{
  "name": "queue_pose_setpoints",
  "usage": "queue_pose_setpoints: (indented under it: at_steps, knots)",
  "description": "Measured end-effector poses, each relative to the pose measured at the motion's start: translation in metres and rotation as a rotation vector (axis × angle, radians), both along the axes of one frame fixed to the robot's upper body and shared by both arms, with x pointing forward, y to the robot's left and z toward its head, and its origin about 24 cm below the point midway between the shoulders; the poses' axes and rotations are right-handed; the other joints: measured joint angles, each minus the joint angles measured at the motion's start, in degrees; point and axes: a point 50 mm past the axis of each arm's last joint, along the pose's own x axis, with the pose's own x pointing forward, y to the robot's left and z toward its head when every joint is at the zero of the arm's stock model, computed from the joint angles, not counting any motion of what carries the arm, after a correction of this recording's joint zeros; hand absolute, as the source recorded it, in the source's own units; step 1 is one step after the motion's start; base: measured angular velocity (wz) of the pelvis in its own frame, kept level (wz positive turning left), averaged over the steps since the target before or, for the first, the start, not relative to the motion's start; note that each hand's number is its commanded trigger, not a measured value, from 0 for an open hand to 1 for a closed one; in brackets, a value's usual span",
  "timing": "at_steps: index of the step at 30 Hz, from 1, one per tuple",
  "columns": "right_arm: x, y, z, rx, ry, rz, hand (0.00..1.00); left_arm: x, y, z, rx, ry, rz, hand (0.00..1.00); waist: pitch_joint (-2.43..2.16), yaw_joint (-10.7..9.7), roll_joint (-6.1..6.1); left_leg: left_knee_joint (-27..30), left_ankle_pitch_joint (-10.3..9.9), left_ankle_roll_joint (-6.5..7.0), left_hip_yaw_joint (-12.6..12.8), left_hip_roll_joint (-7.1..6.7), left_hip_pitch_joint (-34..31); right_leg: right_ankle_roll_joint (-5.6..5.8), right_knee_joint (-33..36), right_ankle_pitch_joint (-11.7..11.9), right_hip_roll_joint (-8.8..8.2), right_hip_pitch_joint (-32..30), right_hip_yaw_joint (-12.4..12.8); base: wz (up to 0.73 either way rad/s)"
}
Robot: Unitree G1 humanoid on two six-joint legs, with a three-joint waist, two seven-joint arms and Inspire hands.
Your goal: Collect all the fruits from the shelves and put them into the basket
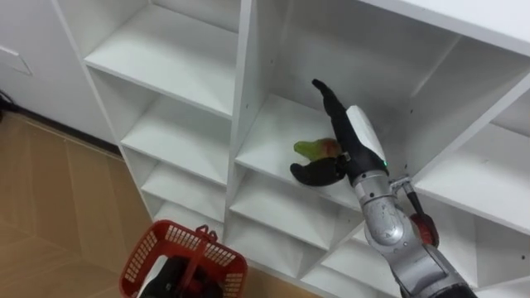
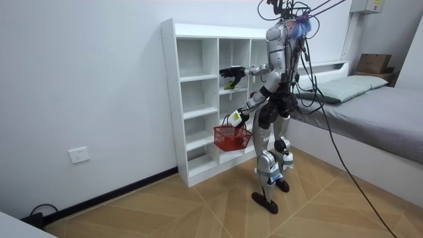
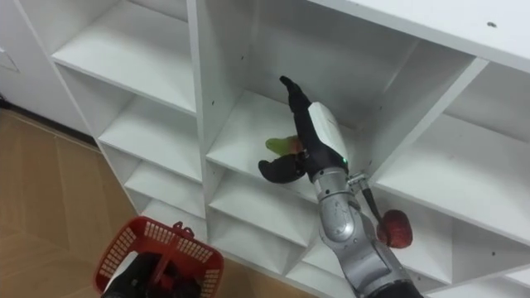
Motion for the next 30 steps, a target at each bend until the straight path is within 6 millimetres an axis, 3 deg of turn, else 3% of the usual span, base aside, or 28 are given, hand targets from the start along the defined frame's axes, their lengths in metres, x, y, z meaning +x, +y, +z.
queue_pose_setpoints:
  at_steps: [8, 18, 30]
  knots:
    - [0.0, 0.0, 0.0, 0.002, 0.004, 0.006, 0.0, 0.001, 0.0, 0.001, 0.001, -0.004, -0.001, 1.0, -0.02, -0.03, -0.27, 0.03, 0.02, 0.0, 0.0, -0.03, 0.01, 0.01, -0.01, 0.0, -0.05, 0.0, -0.05, 0.0]
    - [0.008, -0.004, -0.007, -0.034, 0.057, -0.002, 0.0, 0.001, 0.0, 0.0, -0.011, 0.008, -0.009, 1.0, 0.18, 0.01, -1.89, 0.52, 0.02, 0.01, 0.04, -0.26, -0.13, 0.01, 0.0, -0.01, -0.26, 0.0, -0.02, 0.0]
    - [0.014, -0.005, -0.006, -0.048, 0.067, -0.003, 0.0, 0.0, 0.001, -0.001, -0.005, 0.032, -0.002, 1.0, 0.17, -0.01, -1.99, 0.55, 0.02, 0.01, -0.06, -0.26, -0.23, 0.01, 0.02, -0.01, -0.24, 0.03, -0.22, 0.0]
